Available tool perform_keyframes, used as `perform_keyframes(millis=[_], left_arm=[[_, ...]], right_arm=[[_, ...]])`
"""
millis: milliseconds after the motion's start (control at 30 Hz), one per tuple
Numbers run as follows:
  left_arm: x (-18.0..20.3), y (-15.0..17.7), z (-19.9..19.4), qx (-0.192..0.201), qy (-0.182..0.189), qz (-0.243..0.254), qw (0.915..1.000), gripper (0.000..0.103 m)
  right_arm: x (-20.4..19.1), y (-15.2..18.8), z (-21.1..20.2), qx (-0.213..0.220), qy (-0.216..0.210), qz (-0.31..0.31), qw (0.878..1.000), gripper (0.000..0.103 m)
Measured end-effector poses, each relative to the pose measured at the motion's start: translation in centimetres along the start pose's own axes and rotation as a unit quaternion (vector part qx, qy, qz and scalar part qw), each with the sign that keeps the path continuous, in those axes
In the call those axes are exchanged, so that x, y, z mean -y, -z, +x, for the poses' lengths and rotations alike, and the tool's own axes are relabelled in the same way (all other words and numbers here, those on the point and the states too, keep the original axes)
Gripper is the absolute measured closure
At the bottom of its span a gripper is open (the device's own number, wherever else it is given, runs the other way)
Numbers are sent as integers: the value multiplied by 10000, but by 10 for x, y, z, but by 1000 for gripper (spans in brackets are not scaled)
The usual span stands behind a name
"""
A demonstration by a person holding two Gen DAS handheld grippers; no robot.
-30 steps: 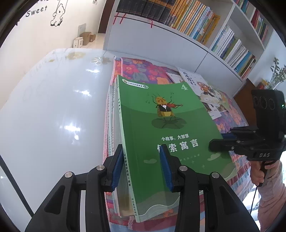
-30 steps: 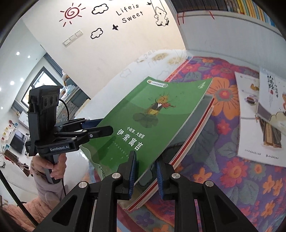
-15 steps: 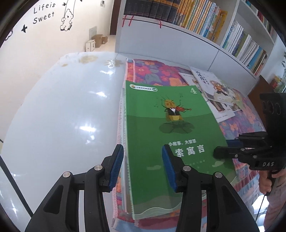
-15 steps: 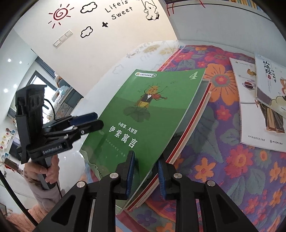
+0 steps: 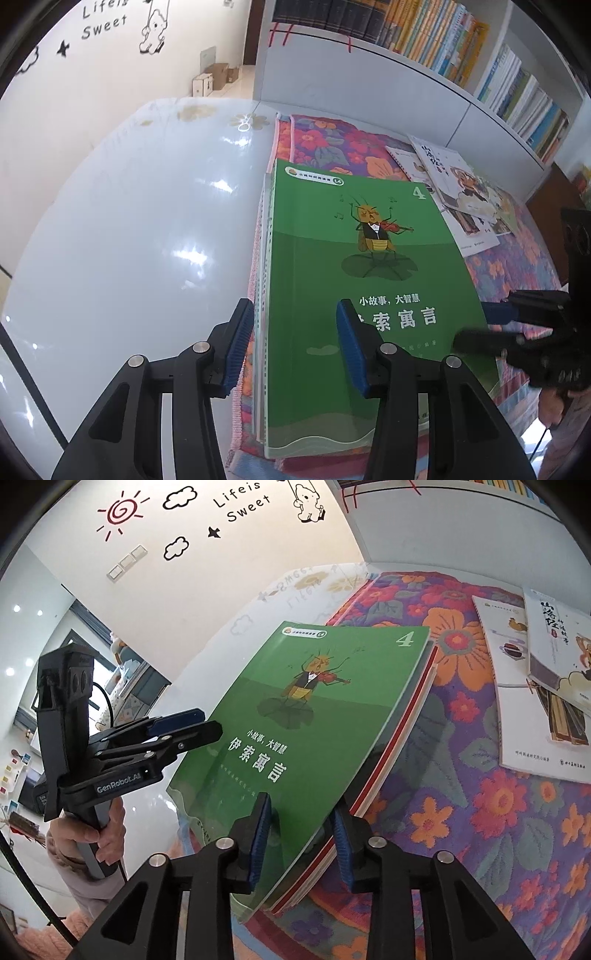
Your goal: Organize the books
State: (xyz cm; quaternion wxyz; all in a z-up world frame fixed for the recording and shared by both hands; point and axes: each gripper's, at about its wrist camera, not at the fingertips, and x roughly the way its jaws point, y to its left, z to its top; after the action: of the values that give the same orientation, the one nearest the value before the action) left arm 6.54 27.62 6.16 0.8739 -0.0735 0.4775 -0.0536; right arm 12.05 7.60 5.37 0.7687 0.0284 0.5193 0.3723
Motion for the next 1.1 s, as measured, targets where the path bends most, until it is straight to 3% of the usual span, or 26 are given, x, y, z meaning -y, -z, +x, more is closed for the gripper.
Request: perform_keyframes(millis=[133,300,600,800,967,1033,1100], left_arm=[[-2,2,2,-27,-94,-67,9999,59],[-6,1,-7,75,-191,-231,9995,59],[30,-12,-21,295,3,-199,9994,59],[98,-31,-17,362,274,130,9989,59],[161,-57,3,354,351,193,9986,57],[186,-73,17,508,393,58,9979,57],[213,-88,38,1011,115,50,9948,44]], right_arm=[[-6,0,1,-14,97,-124,9999,60],[2,6,-4,-90,164,175,9997,51],[50,48,-31,-130,218,811,9964,51],[93,61,-75,308,316,1161,9923,51],[136,63,-130,1040,386,1277,9856,51],[161,60,-148,1333,461,1388,9802,51],[183,53,-160,1604,602,1474,9741,51]])
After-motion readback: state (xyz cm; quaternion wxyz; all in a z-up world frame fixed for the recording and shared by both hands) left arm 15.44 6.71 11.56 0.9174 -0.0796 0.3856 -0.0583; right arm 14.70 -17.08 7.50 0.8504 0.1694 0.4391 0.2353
